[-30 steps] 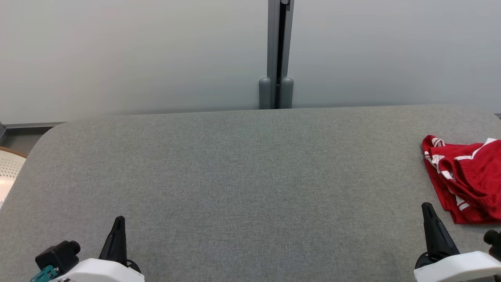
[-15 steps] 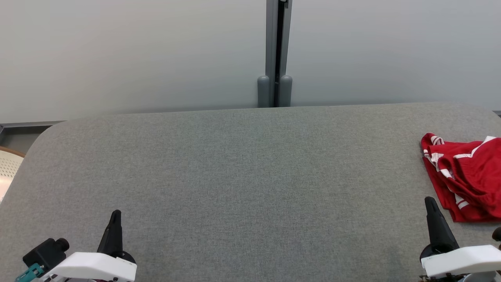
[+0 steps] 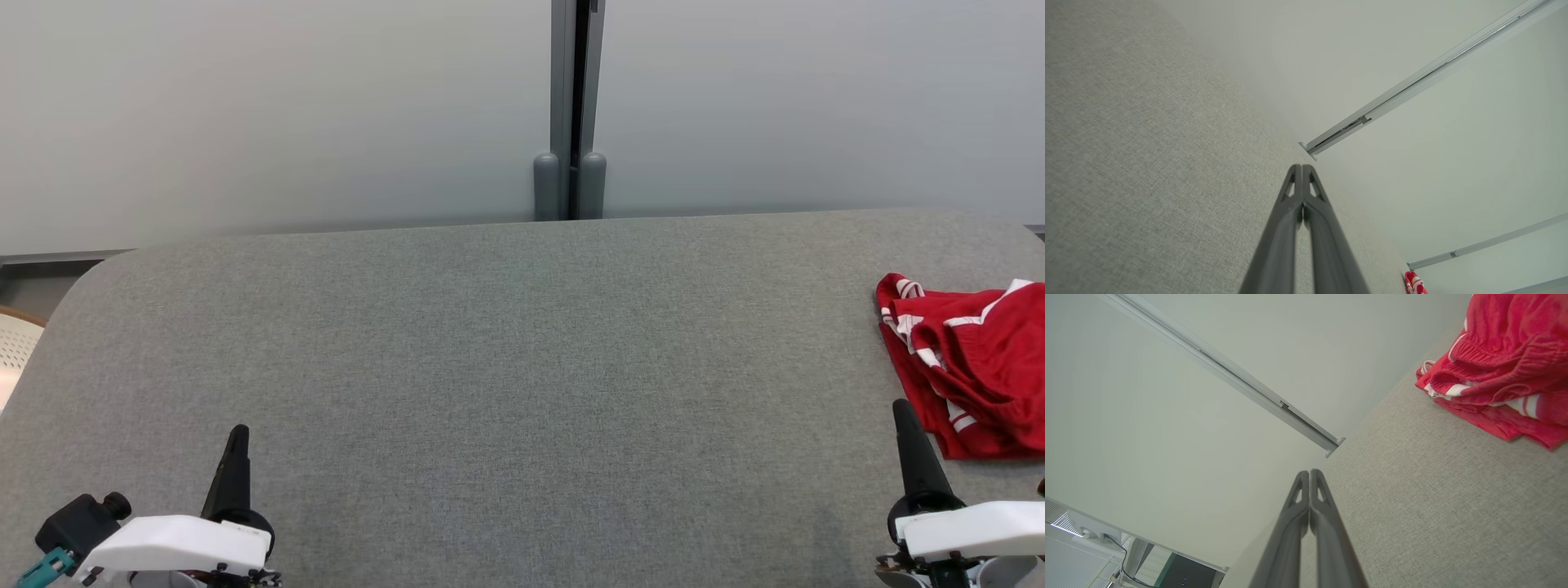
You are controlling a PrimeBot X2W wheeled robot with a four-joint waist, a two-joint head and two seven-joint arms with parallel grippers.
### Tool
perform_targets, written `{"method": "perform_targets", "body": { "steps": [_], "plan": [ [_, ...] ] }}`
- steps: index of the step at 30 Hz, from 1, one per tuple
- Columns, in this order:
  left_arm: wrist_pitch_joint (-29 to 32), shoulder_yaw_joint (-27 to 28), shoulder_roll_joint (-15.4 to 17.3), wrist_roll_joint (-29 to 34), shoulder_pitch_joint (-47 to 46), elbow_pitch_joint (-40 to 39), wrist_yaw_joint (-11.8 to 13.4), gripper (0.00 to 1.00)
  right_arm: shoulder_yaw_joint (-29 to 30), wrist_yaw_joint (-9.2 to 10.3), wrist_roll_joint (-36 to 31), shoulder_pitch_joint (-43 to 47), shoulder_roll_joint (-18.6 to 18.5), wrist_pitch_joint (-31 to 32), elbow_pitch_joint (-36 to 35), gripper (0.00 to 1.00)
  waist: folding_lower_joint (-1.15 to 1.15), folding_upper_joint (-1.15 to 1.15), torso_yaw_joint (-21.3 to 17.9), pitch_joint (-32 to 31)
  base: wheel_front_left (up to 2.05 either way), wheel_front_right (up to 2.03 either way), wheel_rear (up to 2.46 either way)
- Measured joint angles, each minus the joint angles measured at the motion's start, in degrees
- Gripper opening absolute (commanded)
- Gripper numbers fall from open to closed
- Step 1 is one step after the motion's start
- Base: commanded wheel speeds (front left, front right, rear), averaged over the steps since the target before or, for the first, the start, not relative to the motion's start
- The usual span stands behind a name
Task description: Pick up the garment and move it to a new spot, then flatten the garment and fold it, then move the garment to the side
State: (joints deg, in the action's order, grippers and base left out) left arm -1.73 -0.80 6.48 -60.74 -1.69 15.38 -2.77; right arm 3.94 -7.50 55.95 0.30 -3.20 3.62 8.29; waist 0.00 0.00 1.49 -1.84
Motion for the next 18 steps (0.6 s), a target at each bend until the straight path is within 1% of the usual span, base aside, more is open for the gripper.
{"method": "perform_targets", "body": {
  "steps": [18],
  "plan": [
    [2.72,2.35,-1.3,-10.2,-1.19,-0.37,-1.49,0.0,0.9,0.01,11.8,-1.94,0.1,0.98,1.88,0.0,0.0,0.0,-0.39,0.53,0.0,0.0,0.0]
  ]
}}
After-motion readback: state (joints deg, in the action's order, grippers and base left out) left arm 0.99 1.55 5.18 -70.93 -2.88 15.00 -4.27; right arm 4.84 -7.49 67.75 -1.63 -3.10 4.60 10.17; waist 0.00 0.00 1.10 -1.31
